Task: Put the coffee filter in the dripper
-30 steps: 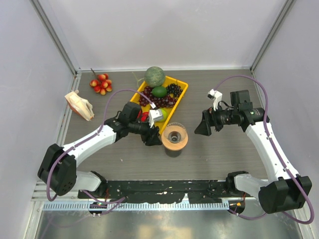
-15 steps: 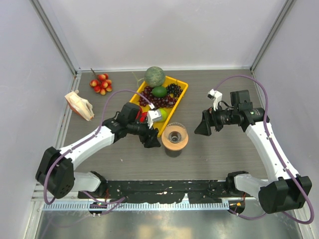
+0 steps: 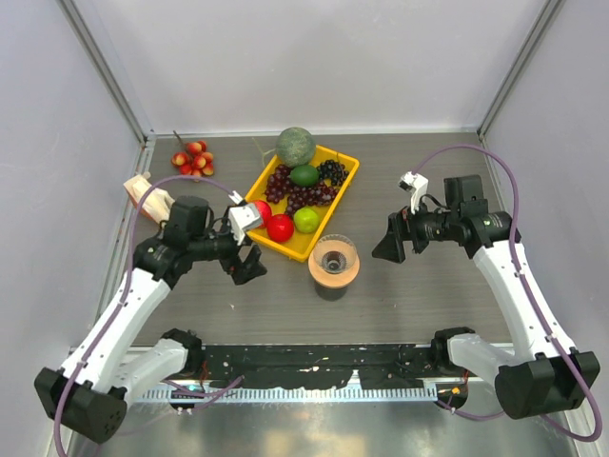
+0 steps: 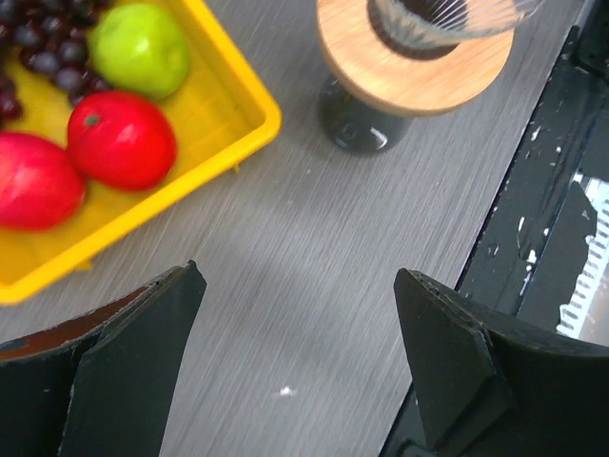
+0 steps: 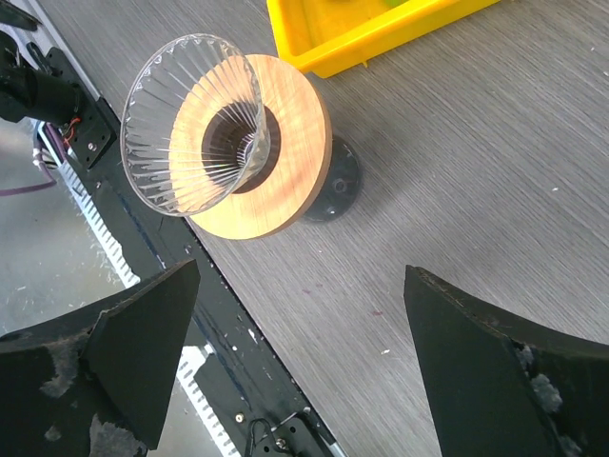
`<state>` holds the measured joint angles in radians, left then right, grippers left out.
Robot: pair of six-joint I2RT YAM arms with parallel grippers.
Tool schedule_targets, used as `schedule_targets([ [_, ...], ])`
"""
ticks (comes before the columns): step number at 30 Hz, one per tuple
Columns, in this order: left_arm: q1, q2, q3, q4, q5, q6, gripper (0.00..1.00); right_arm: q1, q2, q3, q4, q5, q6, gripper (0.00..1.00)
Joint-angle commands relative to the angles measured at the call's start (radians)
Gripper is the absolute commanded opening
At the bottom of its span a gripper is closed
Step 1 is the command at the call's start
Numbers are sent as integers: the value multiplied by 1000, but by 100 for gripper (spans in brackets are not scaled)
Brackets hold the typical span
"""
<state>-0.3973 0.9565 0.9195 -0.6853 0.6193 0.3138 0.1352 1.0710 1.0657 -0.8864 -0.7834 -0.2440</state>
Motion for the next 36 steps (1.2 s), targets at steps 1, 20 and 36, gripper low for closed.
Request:
schedule_targets([
  [1,78,-68,53,-210,-45,117,94,-2,-28,25,12,-2,-14,97],
  [20,549,217,453,-359,-143,748,63,0,-39,16,29,23,-29,98],
  [36,761,473,582,-531,-58,1679,58,9,-34,14,24,10,-17,98],
])
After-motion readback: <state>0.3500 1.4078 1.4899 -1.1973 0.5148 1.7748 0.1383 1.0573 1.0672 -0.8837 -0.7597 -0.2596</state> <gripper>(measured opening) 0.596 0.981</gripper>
